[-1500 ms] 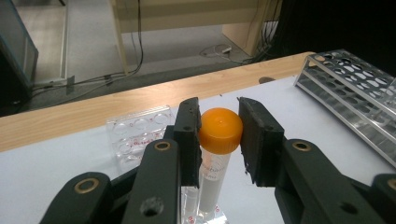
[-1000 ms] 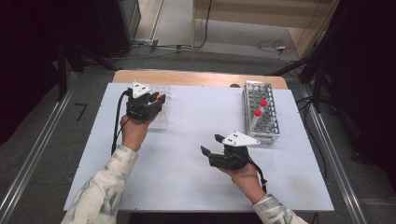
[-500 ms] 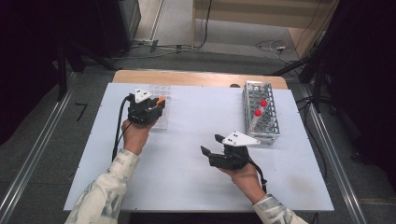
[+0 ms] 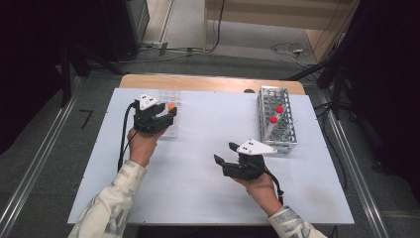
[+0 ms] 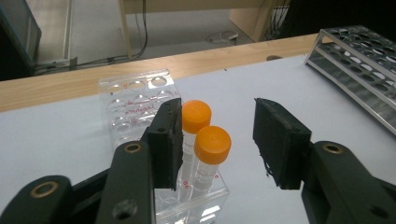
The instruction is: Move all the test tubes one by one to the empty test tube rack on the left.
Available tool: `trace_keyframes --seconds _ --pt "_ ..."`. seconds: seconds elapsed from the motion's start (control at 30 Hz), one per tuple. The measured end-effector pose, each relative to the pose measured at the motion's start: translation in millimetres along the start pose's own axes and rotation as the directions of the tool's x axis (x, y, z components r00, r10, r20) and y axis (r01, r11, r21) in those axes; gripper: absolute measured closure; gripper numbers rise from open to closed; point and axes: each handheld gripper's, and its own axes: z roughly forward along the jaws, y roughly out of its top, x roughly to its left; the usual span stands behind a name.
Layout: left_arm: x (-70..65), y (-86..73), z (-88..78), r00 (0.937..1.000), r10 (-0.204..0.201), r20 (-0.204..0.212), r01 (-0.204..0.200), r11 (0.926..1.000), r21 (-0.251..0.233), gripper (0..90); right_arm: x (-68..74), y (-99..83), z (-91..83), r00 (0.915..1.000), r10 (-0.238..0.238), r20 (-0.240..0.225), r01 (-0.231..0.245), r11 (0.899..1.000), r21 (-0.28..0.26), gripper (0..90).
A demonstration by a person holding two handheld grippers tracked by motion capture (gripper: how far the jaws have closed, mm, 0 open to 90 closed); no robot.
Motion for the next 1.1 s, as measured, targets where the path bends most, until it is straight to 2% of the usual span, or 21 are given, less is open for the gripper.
trace_keyframes --seconds 0.13,0.2,0.3,0.37,0.47,0.77,1.1 --pt "-1.7 -1.0 -5.7 0.9999 0.000 -0.015 0.000 1.0000 -0.006 42.3 -2.6 0.1 -2.2 0.9999 0.001 0.012 -0.001 1.000 -0.002 30.7" --pt "-2.4 -1.7 -8.6 0.9998 -0.007 -0.021 0.007 0.9999 -0.010 33.9 -5.0 -0.2 -3.6 0.9998 0.001 0.018 -0.001 1.000 -0.004 30.7" --pt "-3.2 -2.1 -11.9 0.9993 -0.025 -0.026 0.025 0.9997 -0.009 23.2 -8.9 -0.7 -6.3 0.9996 0.009 0.026 -0.009 1.000 -0.006 30.7" --pt "-4.1 -2.4 -13.9 0.9991 -0.037 -0.022 0.036 0.9993 -0.013 19.4 -11.0 -0.7 -8.4 0.9993 0.015 0.033 -0.015 1.000 -0.009 30.7" --pt "-5.4 -3.1 -17.5 0.9989 -0.048 -0.004 0.048 0.9987 -0.018 17.3 -14.4 -1.0 -11.0 0.9990 0.017 0.042 -0.016 1.000 -0.013 30.6" --pt "-8.0 -3.6 -26.7 0.9985 -0.055 0.002 0.055 0.9978 -0.037 16.9 -30.2 -4.9 -25.3 0.9957 0.039 0.084 -0.037 0.999 -0.022 30.6" --pt "-12.8 -5.9 -29.4 0.9984 -0.051 0.022 0.052 0.9985 -0.020 13.3 -56.4 -15.2 -47.2 0.9832 0.080 0.164 -0.075 0.997 -0.037 30.6"
